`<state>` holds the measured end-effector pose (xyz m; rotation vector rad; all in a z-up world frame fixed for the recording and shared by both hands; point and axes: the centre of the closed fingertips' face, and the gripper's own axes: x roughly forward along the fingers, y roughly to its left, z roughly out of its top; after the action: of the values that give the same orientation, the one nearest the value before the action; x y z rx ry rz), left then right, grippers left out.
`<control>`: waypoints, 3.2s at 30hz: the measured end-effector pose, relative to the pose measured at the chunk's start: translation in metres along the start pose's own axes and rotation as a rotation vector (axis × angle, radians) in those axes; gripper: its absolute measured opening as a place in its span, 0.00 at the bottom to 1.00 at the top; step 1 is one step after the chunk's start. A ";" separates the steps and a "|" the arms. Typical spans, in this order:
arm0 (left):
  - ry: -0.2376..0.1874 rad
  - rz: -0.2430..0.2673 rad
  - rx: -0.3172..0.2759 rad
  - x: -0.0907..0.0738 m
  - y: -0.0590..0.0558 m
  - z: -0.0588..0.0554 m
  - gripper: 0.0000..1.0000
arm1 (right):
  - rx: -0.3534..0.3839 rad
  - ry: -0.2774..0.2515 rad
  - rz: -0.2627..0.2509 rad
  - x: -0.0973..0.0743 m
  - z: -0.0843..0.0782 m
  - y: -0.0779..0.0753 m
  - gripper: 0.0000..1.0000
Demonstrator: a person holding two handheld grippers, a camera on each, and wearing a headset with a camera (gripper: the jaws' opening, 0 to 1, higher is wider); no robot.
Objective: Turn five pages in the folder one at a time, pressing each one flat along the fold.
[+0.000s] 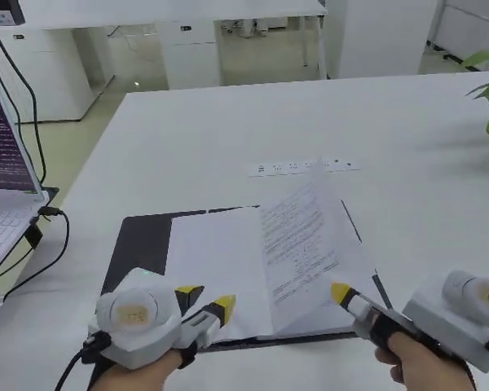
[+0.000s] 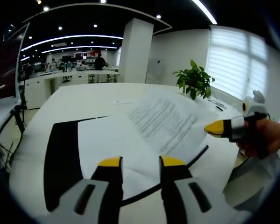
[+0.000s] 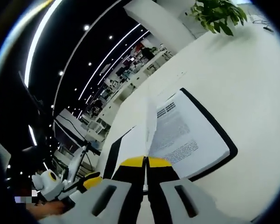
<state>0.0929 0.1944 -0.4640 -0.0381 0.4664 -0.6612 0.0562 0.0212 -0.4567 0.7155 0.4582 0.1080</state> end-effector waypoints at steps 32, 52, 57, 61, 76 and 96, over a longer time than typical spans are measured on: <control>-0.069 0.110 -0.131 -0.062 0.058 0.001 0.26 | -0.337 0.105 0.116 0.030 -0.040 0.086 0.00; -0.078 0.161 -0.167 -0.081 0.070 -0.003 0.25 | -0.442 0.277 0.158 0.071 -0.098 0.106 0.00; -0.071 0.165 -0.162 -0.083 0.070 -0.006 0.24 | -0.465 0.336 0.152 0.082 -0.115 0.105 0.00; -0.066 0.170 -0.163 -0.084 0.071 -0.007 0.24 | -0.495 0.376 0.156 0.092 -0.129 0.105 0.00; -0.015 0.169 -0.139 -0.082 0.066 -0.016 0.23 | -0.631 0.468 0.157 0.110 -0.161 0.091 0.00; 0.033 0.174 -0.119 -0.079 0.066 -0.024 0.23 | -0.911 0.477 0.190 0.117 -0.179 0.087 0.03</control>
<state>0.0668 0.2965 -0.4657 -0.0980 0.5339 -0.4638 0.0874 0.2248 -0.5617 -0.1808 0.7188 0.6318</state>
